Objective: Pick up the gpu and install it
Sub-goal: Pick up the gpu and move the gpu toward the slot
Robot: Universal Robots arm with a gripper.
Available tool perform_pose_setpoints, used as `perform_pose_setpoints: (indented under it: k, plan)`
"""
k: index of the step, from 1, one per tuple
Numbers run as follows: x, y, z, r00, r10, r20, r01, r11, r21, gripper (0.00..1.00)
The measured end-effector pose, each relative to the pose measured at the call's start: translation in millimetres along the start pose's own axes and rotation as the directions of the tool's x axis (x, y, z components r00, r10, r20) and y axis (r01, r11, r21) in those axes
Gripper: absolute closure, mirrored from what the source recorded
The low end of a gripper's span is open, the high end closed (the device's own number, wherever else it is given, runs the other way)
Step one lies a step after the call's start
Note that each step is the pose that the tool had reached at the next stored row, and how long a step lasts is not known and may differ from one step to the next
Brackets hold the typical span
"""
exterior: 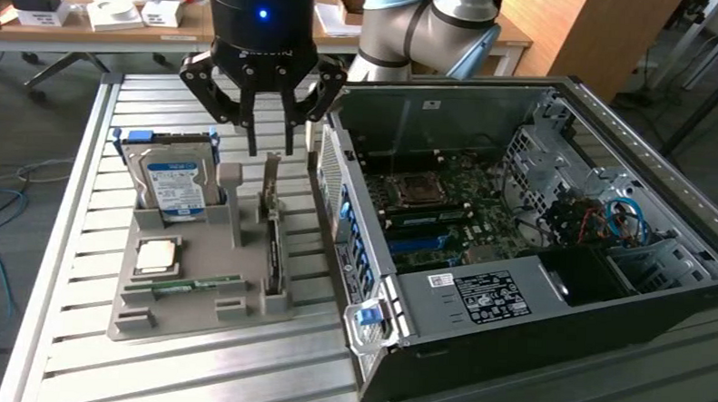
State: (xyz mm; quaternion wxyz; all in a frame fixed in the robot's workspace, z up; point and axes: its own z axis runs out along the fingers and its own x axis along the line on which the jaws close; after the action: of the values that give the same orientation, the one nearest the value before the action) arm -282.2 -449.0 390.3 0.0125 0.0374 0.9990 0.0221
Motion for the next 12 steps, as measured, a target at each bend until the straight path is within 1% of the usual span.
perform_pose_setpoints:
  k: [1,5,12]
  plan:
    - [0.0,0.0,0.0,1.0,0.0,0.0,0.0,1.0,0.0001,0.58]
    - [0.0,-0.1,0.7,1.0,0.0,0.0,0.0,1.0,0.0,0.58]
    - [0.3,-0.6,12.4,1.0,0.0,0.0,0.0,1.0,0.0,0.58]
